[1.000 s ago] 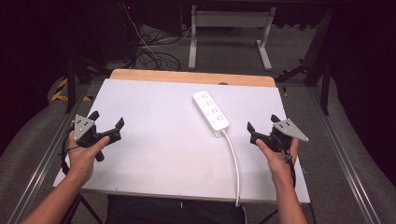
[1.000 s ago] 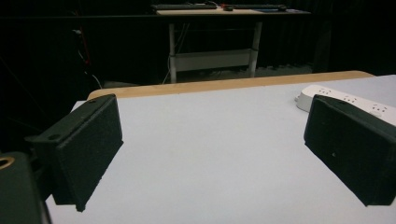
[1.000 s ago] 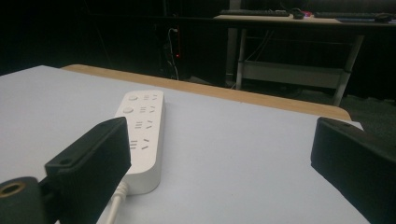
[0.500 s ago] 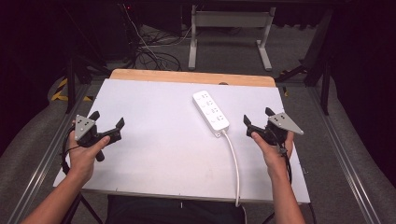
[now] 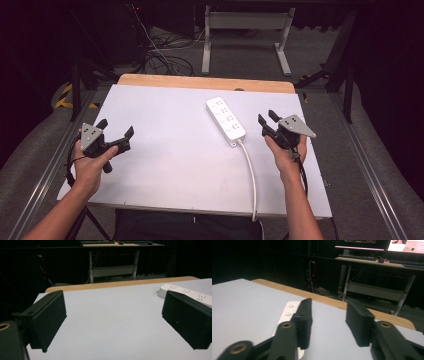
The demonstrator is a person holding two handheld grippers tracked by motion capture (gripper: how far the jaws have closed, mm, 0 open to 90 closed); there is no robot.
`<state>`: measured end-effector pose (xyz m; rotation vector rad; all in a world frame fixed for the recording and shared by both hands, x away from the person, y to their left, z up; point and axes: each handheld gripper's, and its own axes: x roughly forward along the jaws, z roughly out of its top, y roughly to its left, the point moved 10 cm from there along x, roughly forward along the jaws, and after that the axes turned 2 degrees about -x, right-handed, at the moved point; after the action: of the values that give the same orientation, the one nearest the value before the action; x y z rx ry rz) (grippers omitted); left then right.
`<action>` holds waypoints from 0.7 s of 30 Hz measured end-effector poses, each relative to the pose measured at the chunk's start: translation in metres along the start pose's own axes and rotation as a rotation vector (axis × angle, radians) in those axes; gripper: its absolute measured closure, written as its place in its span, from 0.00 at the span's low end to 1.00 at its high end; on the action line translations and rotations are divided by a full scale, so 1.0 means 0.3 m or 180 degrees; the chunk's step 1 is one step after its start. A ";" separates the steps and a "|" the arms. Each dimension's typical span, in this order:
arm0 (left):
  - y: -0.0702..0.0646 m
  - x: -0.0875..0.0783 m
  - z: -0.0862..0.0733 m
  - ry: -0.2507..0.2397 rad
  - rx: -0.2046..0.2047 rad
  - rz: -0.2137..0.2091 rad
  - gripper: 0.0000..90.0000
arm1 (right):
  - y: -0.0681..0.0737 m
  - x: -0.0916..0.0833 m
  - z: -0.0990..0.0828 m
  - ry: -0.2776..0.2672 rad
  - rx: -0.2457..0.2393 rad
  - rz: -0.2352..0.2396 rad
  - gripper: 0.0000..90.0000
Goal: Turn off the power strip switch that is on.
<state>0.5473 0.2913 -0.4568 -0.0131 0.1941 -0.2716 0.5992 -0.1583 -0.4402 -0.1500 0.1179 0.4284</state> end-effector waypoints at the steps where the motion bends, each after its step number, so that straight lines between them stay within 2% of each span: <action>1: 0.000 0.000 0.000 -0.0002 0.0000 0.0000 0.07 | 0.002 0.004 -0.001 0.0018 -0.0016 0.0005 0.71; 4: 0.001 -0.001 0.001 -0.0005 0.0004 0.0005 0.07 | 0.008 0.018 0.003 0.0019 -0.0056 0.0030 0.83; 11: 0.001 -0.001 0.000 0.0000 0.0009 0.0010 0.07 | 0.017 0.050 0.033 -0.0029 -0.0137 0.0071 0.99; 14: 0.003 -0.003 -0.002 0.0013 0.0015 0.0015 0.07 | 0.019 0.063 0.041 -0.0025 -0.0124 0.0099 1.00; 21: 0.011 -0.011 -0.007 0.0025 0.0017 0.0045 0.07 | 0.059 0.122 0.045 0.0092 -0.0155 0.0258 1.00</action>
<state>0.5445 0.2956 -0.4584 -0.0055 0.2012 -0.2581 0.6260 -0.1253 -0.4344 -0.1997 0.1422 0.5102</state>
